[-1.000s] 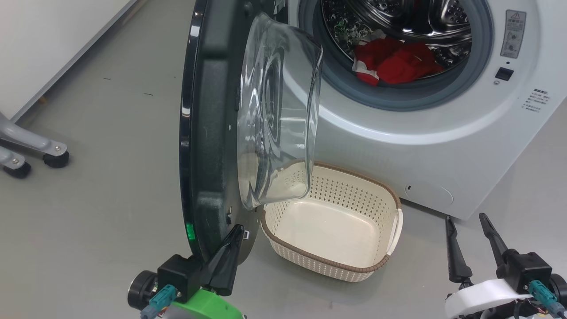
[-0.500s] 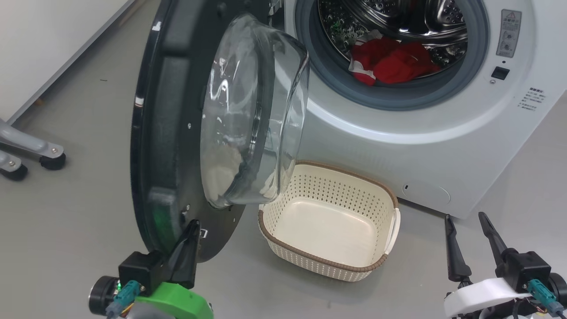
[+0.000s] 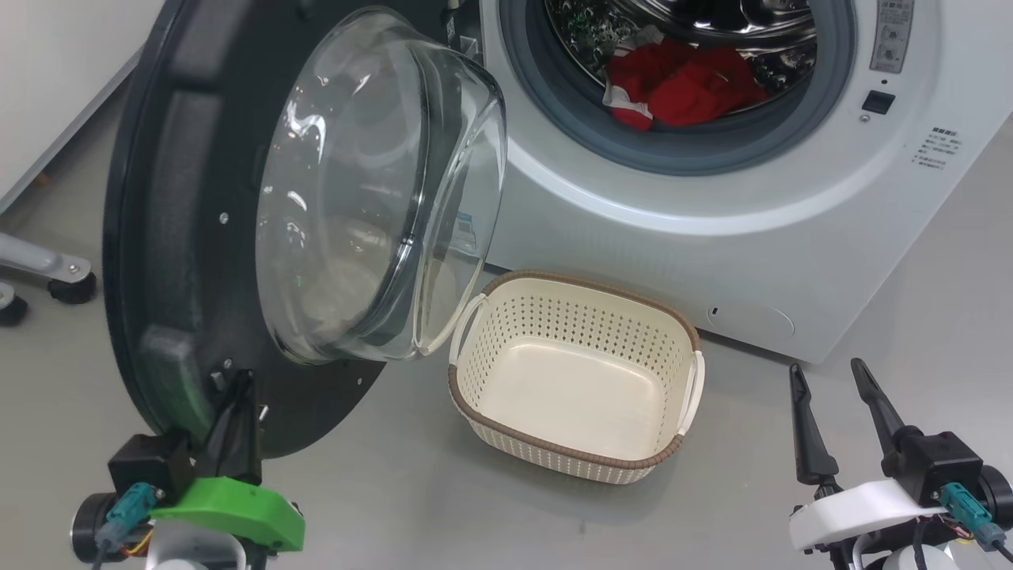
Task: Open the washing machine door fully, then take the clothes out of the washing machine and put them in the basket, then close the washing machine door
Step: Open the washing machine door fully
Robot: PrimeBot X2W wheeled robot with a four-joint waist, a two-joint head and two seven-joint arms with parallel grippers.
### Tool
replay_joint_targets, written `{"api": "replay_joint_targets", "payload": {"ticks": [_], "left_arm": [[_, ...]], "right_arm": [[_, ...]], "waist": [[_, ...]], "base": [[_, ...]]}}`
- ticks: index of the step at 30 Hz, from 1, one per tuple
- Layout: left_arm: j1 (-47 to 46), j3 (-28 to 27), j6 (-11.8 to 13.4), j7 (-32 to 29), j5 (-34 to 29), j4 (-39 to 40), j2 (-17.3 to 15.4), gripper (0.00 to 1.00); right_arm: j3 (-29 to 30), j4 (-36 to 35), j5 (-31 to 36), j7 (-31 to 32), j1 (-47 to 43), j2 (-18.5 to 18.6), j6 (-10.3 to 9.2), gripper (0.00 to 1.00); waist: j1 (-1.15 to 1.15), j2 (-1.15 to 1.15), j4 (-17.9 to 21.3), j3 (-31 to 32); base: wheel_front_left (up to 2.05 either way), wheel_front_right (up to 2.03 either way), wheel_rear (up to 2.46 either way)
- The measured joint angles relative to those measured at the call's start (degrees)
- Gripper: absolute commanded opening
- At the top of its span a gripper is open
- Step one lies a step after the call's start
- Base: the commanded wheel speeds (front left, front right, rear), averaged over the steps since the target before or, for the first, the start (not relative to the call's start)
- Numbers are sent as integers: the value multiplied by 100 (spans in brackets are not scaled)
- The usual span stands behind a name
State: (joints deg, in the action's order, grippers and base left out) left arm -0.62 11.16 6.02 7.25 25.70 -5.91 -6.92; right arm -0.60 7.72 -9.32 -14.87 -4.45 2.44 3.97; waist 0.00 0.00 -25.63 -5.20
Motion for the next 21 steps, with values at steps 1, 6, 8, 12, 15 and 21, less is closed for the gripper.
{"api": "replay_joint_targets", "payload": {"ticks": [1, 6, 8, 12, 15, 21], "left_arm": [[-51, -46, 2, 30, 1, -43, 0, 0], [-344, -297, 10, 121, 94, -265, 1, 0], [-444, -357, 22, 142, 94, -377, -3, 0], [-596, -446, 22, 177, 96, -632, -8, 0], [-706, -590, 22, 201, 100, -823, -27, 0], [-923, -928, 23, 300, 152, -1155, -157, 0]], "right_arm": [[1, -1, 4, 0, 30, 0, 0, 100], [15, -2, 48, 0, 108, 2, 9, 100], [25, 0, 66, 0, 113, 4, 11, 100], [65, 10, 89, 0, 160, 8, 49, 100], [96, 13, 89, 0, 162, 9, 51, 100], [133, 31, 89, 0, 163, 8, 55, 100]], "waist": [[0, 0, 12, -28], [0, 0, 92, -147], [0, 0, 124, -184], [0, 0, 181, -222], [0, 0, 203, -235], [0, 0, 232, -230]], "base": [[0, 0, 0], [0, 0, 0], [0, 0, 0], [0, 0, 0], [0, 0, 0], [0, 0, 0]]}}
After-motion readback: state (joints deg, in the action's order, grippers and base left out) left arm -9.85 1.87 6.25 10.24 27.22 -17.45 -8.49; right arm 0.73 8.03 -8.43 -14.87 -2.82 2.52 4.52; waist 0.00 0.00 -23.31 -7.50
